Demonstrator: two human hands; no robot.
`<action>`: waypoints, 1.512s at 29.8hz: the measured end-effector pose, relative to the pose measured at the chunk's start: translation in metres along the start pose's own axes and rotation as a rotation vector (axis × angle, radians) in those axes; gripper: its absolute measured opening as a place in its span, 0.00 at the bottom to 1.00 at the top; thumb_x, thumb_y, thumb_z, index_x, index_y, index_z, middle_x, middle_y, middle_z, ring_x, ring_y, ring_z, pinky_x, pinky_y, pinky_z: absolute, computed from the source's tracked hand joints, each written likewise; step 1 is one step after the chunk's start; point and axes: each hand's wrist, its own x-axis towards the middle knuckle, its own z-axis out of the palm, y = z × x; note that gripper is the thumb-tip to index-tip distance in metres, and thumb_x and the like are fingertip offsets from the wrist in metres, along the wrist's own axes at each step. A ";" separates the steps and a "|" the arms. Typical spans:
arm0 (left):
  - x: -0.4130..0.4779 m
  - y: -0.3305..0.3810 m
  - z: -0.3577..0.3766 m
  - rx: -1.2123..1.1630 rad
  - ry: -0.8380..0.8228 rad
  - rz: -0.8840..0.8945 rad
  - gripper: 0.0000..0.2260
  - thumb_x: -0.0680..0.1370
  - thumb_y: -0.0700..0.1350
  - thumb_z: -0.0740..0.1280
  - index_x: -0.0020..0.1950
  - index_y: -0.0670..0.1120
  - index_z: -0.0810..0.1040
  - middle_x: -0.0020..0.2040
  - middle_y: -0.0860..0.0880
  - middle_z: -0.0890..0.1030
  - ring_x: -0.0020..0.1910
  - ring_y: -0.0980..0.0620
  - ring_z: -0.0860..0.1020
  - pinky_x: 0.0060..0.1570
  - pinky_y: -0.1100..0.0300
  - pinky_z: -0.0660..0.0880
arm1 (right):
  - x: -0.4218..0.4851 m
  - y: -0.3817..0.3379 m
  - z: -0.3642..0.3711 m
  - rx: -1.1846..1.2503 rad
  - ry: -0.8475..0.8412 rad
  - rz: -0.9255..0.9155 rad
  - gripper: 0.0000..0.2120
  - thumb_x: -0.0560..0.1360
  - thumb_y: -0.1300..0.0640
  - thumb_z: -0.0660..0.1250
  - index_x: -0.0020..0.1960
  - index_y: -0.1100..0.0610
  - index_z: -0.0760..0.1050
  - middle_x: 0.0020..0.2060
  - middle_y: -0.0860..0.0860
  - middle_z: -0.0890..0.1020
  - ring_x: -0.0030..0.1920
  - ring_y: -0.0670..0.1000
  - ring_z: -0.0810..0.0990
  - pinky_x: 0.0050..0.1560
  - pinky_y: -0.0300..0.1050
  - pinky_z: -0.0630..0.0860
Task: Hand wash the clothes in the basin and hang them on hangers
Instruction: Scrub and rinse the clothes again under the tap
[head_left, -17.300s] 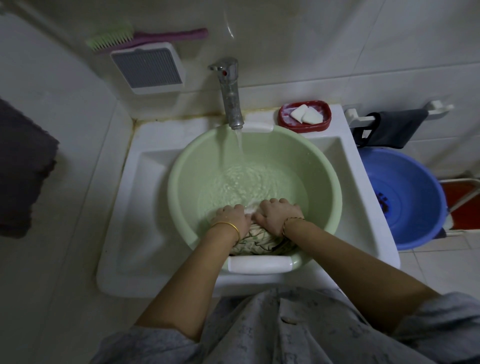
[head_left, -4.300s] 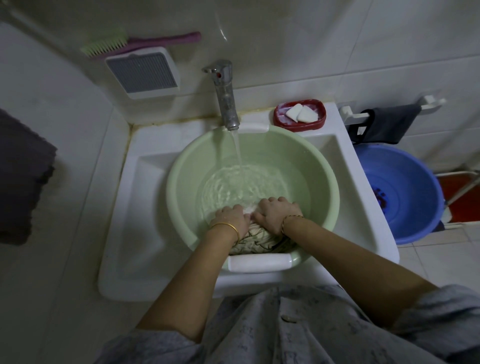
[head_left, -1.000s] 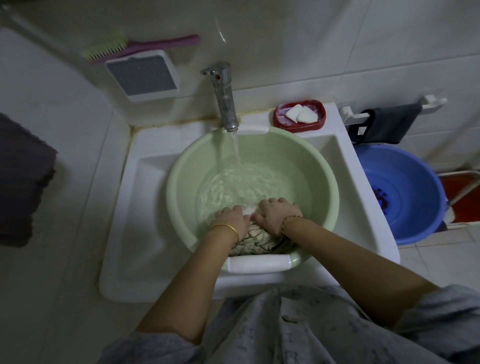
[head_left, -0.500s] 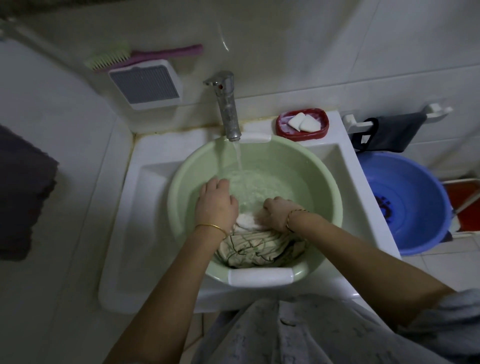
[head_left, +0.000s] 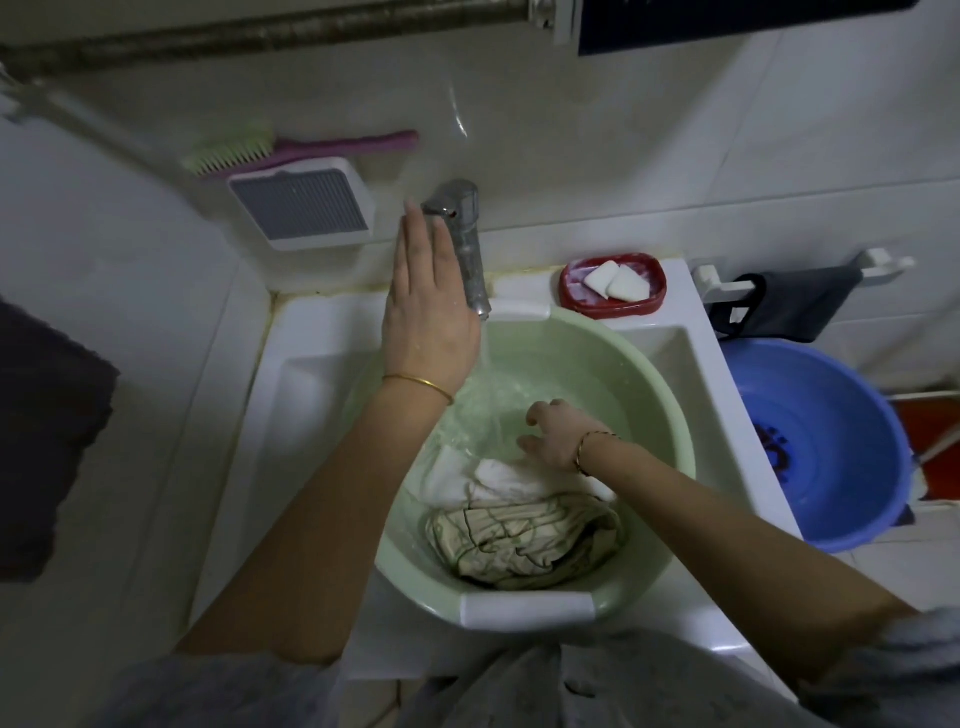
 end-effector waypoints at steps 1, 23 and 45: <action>0.004 0.001 -0.001 -0.003 -0.020 -0.001 0.30 0.76 0.40 0.57 0.76 0.35 0.51 0.77 0.36 0.46 0.77 0.41 0.47 0.75 0.57 0.45 | 0.001 0.000 0.000 0.005 -0.003 0.003 0.23 0.79 0.47 0.59 0.69 0.58 0.65 0.65 0.58 0.68 0.62 0.60 0.72 0.63 0.55 0.70; 0.014 -0.002 0.023 0.225 0.156 0.063 0.31 0.73 0.39 0.67 0.73 0.34 0.60 0.74 0.38 0.63 0.73 0.42 0.63 0.68 0.57 0.63 | 0.010 -0.001 0.004 0.029 -0.017 0.050 0.22 0.80 0.48 0.59 0.69 0.59 0.64 0.65 0.59 0.69 0.64 0.61 0.70 0.64 0.55 0.68; -0.055 -0.010 0.043 0.297 -0.051 0.141 0.32 0.72 0.41 0.58 0.75 0.36 0.55 0.76 0.39 0.58 0.75 0.43 0.59 0.72 0.48 0.60 | -0.003 0.004 0.024 -0.076 0.060 -0.003 0.22 0.79 0.46 0.56 0.70 0.54 0.63 0.66 0.55 0.68 0.65 0.59 0.67 0.64 0.57 0.66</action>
